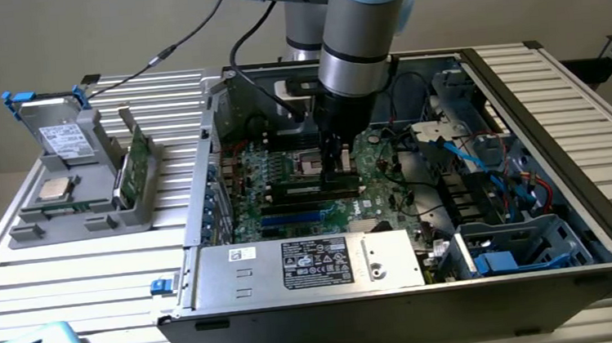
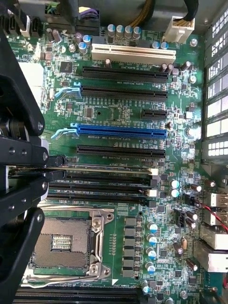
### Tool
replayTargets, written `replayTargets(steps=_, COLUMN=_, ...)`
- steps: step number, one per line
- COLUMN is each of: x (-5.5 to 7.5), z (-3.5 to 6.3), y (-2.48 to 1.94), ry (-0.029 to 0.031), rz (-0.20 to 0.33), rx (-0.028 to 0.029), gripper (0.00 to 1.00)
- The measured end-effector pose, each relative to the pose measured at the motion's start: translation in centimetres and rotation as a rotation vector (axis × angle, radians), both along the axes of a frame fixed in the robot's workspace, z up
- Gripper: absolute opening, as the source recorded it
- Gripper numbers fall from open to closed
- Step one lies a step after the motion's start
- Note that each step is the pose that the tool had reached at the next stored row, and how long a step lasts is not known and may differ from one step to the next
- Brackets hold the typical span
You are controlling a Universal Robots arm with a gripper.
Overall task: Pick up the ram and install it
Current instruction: 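Insert the ram into the slot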
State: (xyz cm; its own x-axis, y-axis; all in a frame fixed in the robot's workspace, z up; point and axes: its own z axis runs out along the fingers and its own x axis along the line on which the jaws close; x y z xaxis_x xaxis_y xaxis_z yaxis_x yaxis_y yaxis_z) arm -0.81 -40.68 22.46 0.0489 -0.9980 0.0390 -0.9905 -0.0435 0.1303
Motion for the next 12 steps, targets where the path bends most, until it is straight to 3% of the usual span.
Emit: replayTargets(steps=12, x=-0.09, z=-0.01, y=0.21, ry=-0.0001, rz=0.0, rx=0.0001, gripper=0.14)
